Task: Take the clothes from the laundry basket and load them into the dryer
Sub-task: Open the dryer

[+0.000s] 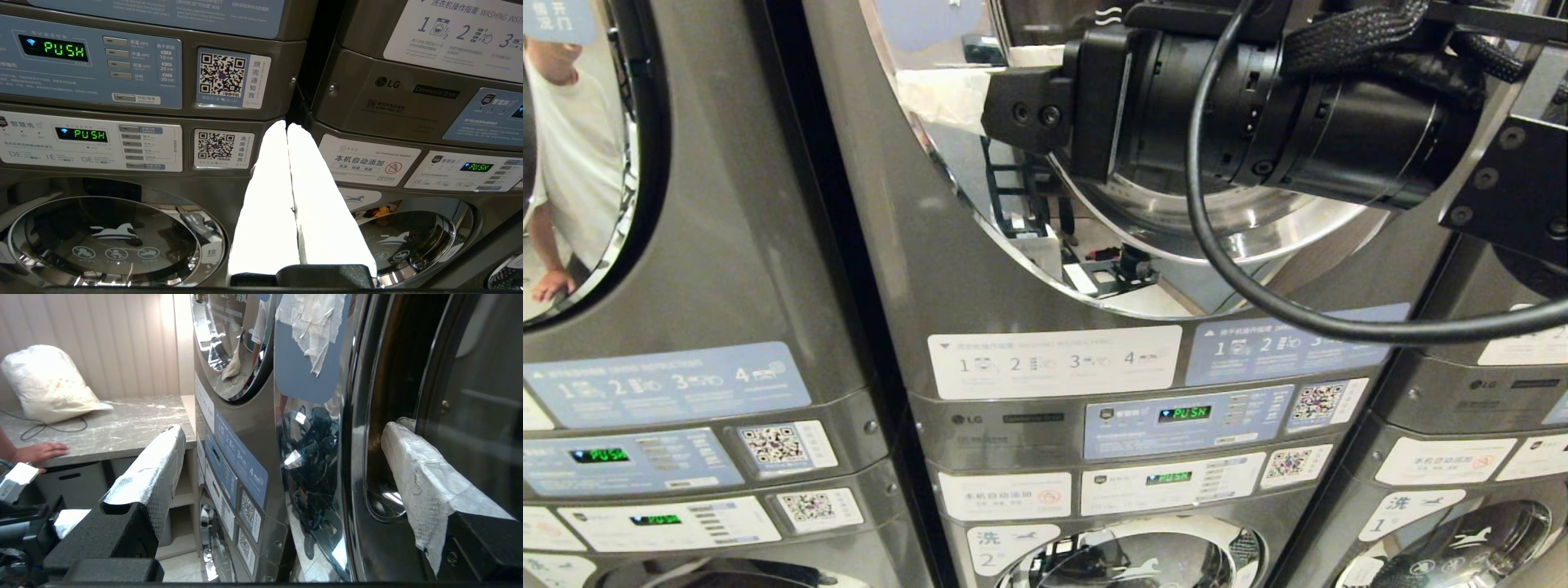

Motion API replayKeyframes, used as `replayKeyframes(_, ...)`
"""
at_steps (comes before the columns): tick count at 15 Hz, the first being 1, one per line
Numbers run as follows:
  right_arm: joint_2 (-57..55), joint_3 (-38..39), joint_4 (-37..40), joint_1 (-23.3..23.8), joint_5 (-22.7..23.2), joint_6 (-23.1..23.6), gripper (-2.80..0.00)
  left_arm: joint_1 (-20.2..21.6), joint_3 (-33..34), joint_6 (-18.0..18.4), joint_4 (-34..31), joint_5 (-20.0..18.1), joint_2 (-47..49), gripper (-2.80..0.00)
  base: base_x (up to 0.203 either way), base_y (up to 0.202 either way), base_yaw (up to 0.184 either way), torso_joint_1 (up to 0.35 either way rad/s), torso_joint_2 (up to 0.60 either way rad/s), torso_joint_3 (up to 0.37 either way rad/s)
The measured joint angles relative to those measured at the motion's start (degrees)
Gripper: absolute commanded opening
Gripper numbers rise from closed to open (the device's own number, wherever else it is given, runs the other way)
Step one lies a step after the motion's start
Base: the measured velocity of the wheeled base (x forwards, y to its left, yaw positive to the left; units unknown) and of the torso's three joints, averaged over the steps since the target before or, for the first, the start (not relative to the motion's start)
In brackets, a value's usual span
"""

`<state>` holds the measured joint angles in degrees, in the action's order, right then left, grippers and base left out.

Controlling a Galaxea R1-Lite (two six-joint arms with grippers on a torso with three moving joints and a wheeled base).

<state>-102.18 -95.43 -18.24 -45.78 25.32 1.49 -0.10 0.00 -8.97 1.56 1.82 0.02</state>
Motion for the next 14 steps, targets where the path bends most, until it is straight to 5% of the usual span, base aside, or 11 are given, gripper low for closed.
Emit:
replayKeyframes(9,10.03,13.51,0.16,-1.19,6.97,0.16,0.0,0.0,0.0,-0.01,0.0,0.02,0.0,-2.8,0.0,0.0,0.0,0.0,0.0,0.0)
replayKeyframes(14,14.92,16.04,0.16,-0.94,6.13,-0.04,0.0,0.0,0.0,-0.01,-0.01,0.0,0.0,-2.8,0.0,0.0,0.0,0.0,0.0,0.0)
